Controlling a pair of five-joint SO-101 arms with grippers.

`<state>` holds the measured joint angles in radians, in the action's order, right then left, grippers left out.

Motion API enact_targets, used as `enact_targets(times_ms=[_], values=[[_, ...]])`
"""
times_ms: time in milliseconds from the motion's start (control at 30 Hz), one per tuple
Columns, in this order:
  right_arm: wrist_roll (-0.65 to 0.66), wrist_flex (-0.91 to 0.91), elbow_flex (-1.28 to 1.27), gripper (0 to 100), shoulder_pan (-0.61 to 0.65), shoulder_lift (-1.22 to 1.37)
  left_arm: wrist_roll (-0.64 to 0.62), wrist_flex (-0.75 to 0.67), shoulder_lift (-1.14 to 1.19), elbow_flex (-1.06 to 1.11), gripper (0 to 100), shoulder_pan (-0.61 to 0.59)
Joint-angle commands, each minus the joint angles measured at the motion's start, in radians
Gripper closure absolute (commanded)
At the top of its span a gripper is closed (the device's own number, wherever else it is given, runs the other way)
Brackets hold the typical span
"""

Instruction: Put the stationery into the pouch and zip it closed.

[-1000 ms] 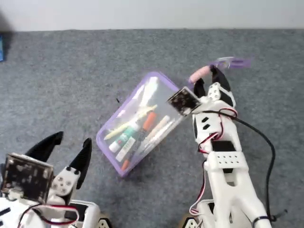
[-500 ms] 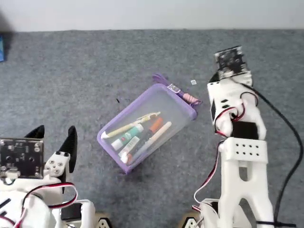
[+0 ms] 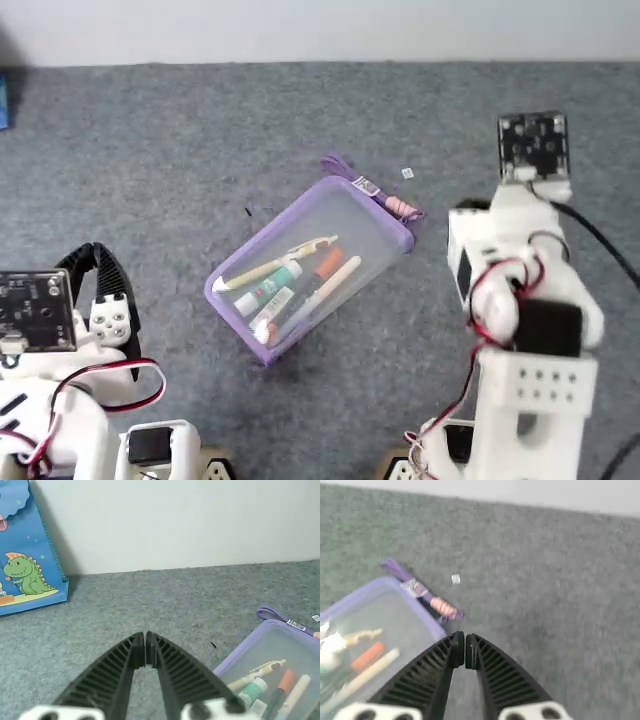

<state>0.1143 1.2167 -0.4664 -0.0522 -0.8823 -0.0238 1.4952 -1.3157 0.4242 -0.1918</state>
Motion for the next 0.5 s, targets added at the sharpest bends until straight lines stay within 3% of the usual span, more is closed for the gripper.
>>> enact_targets(times_ms=[0,200,367,467], values=[[-0.011,0.12,0.046,99.1,0.008,-0.099,-0.009,-0.003,0.008,0.001,99,0.003],[-0.087,0.226,-0.018,99.1,0.024,-0.26,0.006,0.017,-0.011,0.076,98,0.101],[-0.087,0.191,-0.209,99.1,0.022,-0.455,0.008,-0.041,-0.127,0.203,98,0.253],[-0.086,0.151,-0.359,99.1,0.022,-0.587,0.006,-0.092,-0.252,0.344,98,0.267]])
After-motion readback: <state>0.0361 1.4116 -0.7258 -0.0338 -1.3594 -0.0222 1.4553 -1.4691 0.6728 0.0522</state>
